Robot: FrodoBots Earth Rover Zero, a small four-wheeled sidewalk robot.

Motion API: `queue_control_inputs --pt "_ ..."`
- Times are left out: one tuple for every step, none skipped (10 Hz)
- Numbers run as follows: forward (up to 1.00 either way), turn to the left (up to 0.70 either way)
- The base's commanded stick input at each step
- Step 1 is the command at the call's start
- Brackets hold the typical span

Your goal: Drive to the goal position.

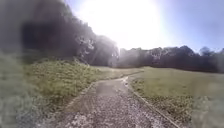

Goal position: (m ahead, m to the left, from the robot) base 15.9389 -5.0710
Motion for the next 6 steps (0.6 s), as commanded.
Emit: queue_control_inputs --pt "0.50 0.00" --pt "0.50 0.00" --pt "0.50 0.00" --pt "0.50 0.00" --pt "0.50 0.00" --pt "0.50 0.00"
